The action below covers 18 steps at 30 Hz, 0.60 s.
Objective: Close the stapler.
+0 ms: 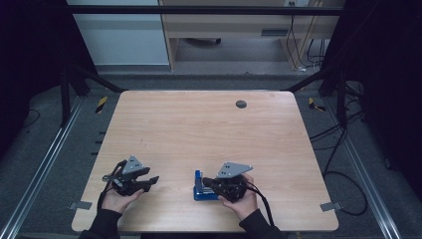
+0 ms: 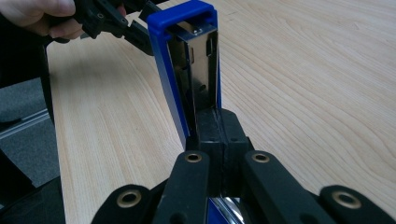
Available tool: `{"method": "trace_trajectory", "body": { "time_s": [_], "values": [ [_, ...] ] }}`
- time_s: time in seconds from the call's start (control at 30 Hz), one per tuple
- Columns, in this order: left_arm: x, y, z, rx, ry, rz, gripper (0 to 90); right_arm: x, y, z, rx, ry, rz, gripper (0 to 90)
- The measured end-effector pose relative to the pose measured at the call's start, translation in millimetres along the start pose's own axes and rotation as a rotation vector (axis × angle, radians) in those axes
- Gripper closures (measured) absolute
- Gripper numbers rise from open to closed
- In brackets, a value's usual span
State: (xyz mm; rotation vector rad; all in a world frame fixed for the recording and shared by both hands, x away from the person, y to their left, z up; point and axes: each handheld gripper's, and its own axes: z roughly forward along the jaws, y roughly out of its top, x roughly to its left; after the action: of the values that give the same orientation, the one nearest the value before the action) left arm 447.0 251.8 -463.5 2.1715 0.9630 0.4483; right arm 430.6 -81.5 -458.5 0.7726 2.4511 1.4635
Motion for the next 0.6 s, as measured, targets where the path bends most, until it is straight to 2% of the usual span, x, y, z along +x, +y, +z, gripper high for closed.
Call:
{"method": "trace_trajectory", "body": {
  "time_s": [0.4, 0.6],
  "values": [
    [0.3, -2.7, -0.1, 0.009, 0.001, -0.013, 48.0, 0.0, -2.4, -4.2, -0.001, 0.003, 0.002, 90.0],
    [0.2, -4.4, -0.7, 0.005, 0.008, -0.022, 46.8, -5.9, -3.8, -11.0, -0.012, -0.016, 0.011, 90.0]
  ]
}}
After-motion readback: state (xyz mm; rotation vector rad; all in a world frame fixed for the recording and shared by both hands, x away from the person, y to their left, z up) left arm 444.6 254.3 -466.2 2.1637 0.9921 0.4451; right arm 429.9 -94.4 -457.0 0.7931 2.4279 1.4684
